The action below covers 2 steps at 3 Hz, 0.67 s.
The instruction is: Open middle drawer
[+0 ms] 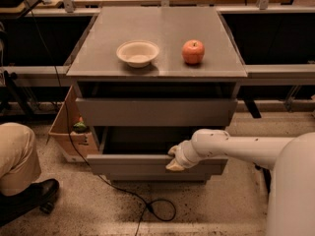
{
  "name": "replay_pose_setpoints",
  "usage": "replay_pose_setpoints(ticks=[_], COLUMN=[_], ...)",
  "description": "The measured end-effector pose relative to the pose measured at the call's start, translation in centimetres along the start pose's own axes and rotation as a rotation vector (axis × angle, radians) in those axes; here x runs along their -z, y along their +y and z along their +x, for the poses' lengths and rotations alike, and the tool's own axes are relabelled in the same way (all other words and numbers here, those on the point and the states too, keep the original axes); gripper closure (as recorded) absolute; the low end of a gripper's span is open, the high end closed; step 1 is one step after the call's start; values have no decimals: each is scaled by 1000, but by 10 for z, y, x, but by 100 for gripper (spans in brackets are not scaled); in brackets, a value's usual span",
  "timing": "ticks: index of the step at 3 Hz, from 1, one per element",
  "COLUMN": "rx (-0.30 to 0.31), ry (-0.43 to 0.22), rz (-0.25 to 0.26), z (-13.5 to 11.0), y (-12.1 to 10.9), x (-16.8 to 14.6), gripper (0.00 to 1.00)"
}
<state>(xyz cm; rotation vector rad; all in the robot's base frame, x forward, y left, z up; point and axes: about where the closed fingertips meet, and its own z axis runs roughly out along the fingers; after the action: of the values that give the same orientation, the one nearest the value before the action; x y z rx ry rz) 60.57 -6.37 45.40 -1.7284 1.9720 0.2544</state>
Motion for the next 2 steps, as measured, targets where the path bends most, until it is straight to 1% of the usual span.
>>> replay_pose_setpoints(ticks=[1, 2], rx=[0, 13], ry=[0, 5], rz=[0, -43], z=[-2, -9], y=[-1, 35], x=[3, 25], gripper=[61, 41])
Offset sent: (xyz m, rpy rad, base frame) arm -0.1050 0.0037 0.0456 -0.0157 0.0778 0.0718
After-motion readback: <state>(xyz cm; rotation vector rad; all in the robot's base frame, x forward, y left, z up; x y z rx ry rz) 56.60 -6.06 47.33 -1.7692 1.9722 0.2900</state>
